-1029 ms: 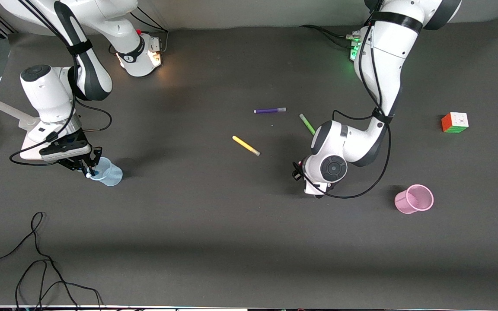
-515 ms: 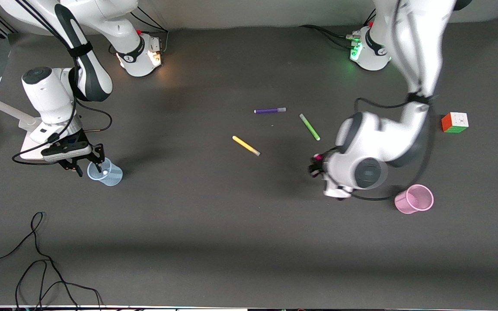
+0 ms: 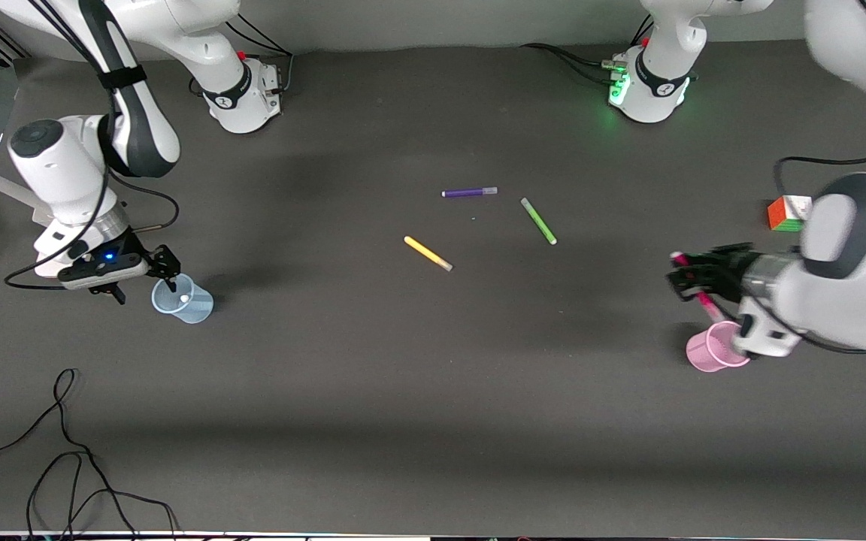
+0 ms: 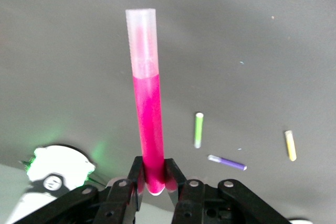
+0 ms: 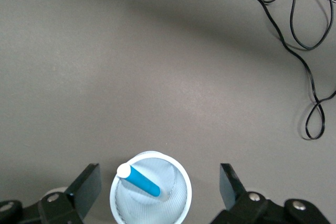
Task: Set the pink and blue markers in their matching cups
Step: 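Release the blue marker while the left gripper carries pink marker to cup, then lower the pink marker into the pink cup and open the left gripper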
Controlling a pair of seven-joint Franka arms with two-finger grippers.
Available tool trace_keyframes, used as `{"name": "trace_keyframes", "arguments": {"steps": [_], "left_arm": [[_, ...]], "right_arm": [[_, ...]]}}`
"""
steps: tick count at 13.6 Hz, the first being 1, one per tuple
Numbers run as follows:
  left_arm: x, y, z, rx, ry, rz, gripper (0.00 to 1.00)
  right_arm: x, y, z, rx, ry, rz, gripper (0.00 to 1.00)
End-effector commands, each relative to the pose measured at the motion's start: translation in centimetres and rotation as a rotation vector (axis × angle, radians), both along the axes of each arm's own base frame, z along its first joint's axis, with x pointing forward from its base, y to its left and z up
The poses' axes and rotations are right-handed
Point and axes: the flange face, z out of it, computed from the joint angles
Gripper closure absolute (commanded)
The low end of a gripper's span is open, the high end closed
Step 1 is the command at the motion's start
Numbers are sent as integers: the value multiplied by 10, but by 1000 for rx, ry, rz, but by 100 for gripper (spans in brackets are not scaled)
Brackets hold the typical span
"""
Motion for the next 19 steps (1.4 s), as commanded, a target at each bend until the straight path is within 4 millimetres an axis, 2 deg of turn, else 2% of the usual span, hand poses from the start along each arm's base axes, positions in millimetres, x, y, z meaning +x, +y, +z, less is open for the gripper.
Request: {"name": "trace_keyframes", "arguments": {"steps": [1, 2, 4, 5, 7, 9, 11, 13, 15, 18, 19], "left_arm": [[8, 52, -20, -110, -1, -76, 100], [11, 72, -35, -139, -2, -80, 100], [16, 93, -68, -193, 6, -83, 100], [18, 96, -81, -241, 10, -56, 100], [20, 114, -106, -284, 29, -11, 100], [20, 116, -119, -310, 41, 5, 100], [19, 133, -134, -332, 37, 11, 100], [20, 138, -145, -335, 36, 23, 100], [21, 139, -150, -361, 35, 44, 100], [25, 146, -161, -382, 30, 55, 99], [27, 146, -161, -382, 27, 53, 95]], "right_arm": [[32, 26, 54, 56, 63, -47, 0], [42, 32, 78, 84, 111, -64, 0], [61, 46, 133, 122, 189, -65, 0], [66, 46, 158, 123, 218, -70, 0], [60, 51, 197, 137, 288, -133, 0], [43, 54, 228, 147, 347, -197, 0], [27, 47, 242, 152, 330, -213, 0], [29, 35, 247, 147, 309, -230, 0], [37, 34, 256, 102, 269, -222, 0], [46, 37, 247, 92, 281, -223, 0], [46, 39, 246, 91, 283, -219, 0]]}}
